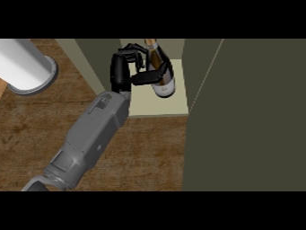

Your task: Pick up the wine, place it into the cabinet and close the cabinet

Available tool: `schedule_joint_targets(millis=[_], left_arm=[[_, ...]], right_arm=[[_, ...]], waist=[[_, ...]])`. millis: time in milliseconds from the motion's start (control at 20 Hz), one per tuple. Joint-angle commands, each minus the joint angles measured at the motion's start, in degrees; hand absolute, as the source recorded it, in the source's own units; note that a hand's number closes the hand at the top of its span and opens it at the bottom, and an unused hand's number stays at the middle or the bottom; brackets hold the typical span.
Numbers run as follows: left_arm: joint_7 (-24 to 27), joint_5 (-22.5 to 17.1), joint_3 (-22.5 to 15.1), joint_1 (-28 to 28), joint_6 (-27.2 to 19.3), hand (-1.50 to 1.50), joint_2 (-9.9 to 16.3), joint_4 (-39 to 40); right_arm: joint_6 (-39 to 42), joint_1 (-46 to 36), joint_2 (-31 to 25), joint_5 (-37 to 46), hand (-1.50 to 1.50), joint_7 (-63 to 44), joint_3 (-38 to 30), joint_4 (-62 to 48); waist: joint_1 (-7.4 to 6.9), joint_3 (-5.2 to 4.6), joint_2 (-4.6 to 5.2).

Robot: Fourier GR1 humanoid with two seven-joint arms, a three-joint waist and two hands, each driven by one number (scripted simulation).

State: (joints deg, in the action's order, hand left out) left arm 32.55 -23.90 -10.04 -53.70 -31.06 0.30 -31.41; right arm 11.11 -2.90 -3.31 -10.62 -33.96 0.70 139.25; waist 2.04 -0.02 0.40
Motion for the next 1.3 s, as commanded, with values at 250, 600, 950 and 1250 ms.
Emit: schedule_joint_targets(millis=[250,600,950,1250], left_arm=[[6.2,-1.3,4.1,-6.7,0.0,1.50,-0.3,10.2],[6.0,-3.9,11.3,-10.7,3.2,1.50,0.4,16.5],[10.9,-6.8,13.6,-9.3,6.8,1.50,-0.3,18.9],[12.7,-6.2,13.7,-8.6,7.5,1.50,0.1,21.3]], right_arm=[[-0.7,3.0,2.3,0.2,-1.50,-0.5,4.3,5.5],[-0.2,-1.3,0.3,-3.7,-1.50,0.4,-0.5,1.3],[0.3,1.0,1.5,-3.1,-1.50,1.9,1.9,3.1],[-0.8,-1.5,-0.2,-4.3,-1.50,-2.5,0.5,4.2]], waist=[[0.37,-0.01,0.09],[0.69,0.00,0.53],[1.53,-0.02,0.82],[1.45,-0.04,0.79]])
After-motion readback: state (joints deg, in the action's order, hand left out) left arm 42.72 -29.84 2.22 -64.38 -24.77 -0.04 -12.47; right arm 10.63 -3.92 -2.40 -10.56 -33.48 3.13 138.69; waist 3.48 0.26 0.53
